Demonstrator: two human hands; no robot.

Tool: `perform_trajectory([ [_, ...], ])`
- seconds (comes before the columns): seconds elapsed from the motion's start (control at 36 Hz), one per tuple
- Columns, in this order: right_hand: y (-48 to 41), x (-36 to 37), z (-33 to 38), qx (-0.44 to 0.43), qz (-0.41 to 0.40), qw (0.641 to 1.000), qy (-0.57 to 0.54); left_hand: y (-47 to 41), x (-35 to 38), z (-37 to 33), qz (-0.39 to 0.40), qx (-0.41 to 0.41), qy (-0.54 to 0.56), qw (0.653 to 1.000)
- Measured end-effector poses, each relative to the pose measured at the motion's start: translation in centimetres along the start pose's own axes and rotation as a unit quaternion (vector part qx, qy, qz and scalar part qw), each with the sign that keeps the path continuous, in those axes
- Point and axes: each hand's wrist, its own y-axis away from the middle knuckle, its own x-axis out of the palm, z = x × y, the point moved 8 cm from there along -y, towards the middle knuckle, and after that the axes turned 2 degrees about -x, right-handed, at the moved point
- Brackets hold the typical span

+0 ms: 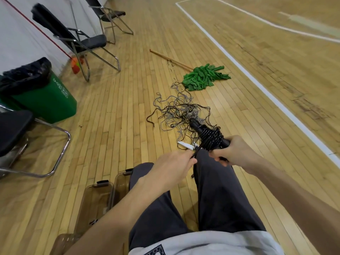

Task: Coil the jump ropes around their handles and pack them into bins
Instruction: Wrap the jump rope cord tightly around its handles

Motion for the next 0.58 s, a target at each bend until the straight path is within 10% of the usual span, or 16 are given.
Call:
perform_trajectory([
  [0.19, -0.2, 1.9, -1.9, 0.007, 0.026, 0.999, 0.045, 1.0, 0.0, -1.3, -0.009, 0.063, -0.142, 0.988],
  [0.58, 3.2, 7.2, -2.1, 0.066, 0.275, 0.931, 0.229, 0.7, -3.4, -2.1, 0.108, 0.126, -0.093, 0.982],
])
